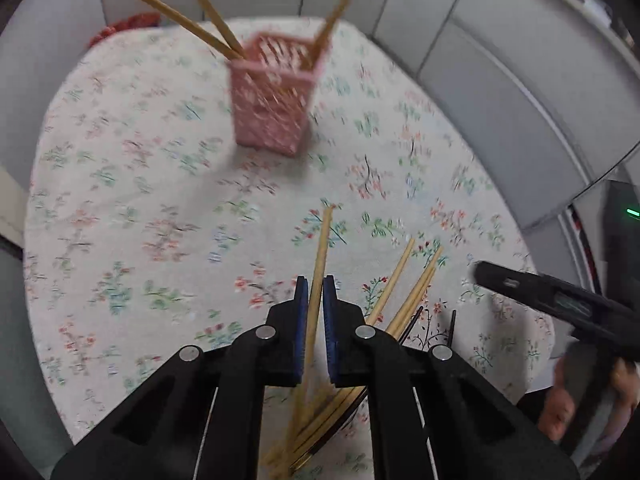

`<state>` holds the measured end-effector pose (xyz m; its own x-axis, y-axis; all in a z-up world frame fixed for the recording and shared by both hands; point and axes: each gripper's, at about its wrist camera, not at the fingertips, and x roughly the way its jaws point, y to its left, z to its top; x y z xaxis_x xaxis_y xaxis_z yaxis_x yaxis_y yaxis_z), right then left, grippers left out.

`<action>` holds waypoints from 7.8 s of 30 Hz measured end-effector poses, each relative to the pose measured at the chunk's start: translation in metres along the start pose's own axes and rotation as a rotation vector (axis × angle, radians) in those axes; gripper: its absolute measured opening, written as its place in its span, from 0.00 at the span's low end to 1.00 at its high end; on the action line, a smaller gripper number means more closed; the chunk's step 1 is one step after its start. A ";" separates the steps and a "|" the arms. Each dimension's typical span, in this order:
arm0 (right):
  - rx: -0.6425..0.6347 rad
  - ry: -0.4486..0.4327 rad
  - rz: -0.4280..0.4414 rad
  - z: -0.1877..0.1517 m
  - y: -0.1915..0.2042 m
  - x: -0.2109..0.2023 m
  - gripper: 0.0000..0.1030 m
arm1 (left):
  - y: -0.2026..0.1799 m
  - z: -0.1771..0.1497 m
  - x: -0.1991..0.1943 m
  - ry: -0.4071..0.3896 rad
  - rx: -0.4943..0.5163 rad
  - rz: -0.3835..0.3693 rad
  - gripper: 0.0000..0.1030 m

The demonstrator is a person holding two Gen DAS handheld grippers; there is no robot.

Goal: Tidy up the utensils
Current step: 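Grasp a bamboo chopstick with the left gripper while the right gripper grasps another, then lift both held chopsticks and carry them above the pink mesh holder, then open both grippers to drop the chopsticks into the pink holder, then move both grippers back to the loose chopsticks on the cloth, then grasp a bamboo chopstick with the left gripper while the right gripper approaches another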

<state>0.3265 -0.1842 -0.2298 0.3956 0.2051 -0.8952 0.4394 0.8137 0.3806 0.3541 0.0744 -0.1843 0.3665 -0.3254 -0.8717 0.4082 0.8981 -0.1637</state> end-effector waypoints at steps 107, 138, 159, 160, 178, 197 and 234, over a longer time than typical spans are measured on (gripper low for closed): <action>-0.410 -0.676 0.294 0.106 0.155 -0.173 0.04 | -0.011 0.180 -0.114 -0.619 -0.115 0.153 0.29; -0.469 -0.682 0.172 0.101 0.203 -0.127 0.38 | 0.030 0.123 -0.171 -0.719 -0.242 0.152 0.48; -0.413 -0.709 0.159 0.020 0.136 -0.177 0.93 | -0.013 0.051 -0.200 -0.679 -0.240 0.237 0.85; -0.410 -0.711 0.158 0.016 0.133 -0.177 0.93 | -0.015 0.047 -0.201 -0.676 -0.236 0.240 0.86; -0.349 -0.585 0.131 -0.049 0.036 -0.175 0.93 | -0.070 0.021 -0.160 -0.400 0.000 0.252 0.93; 0.070 -0.175 0.157 -0.057 -0.108 -0.079 0.93 | -0.119 0.060 0.072 0.341 0.136 0.066 0.93; 0.054 -0.106 0.149 -0.035 -0.069 -0.048 0.93 | -0.015 0.040 0.061 0.238 -0.096 0.032 0.09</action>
<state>0.2491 -0.2315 -0.2209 0.5407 0.2608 -0.7998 0.4111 0.7476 0.5217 0.4035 0.0292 -0.2162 0.1661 -0.2278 -0.9594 0.3142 0.9345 -0.1675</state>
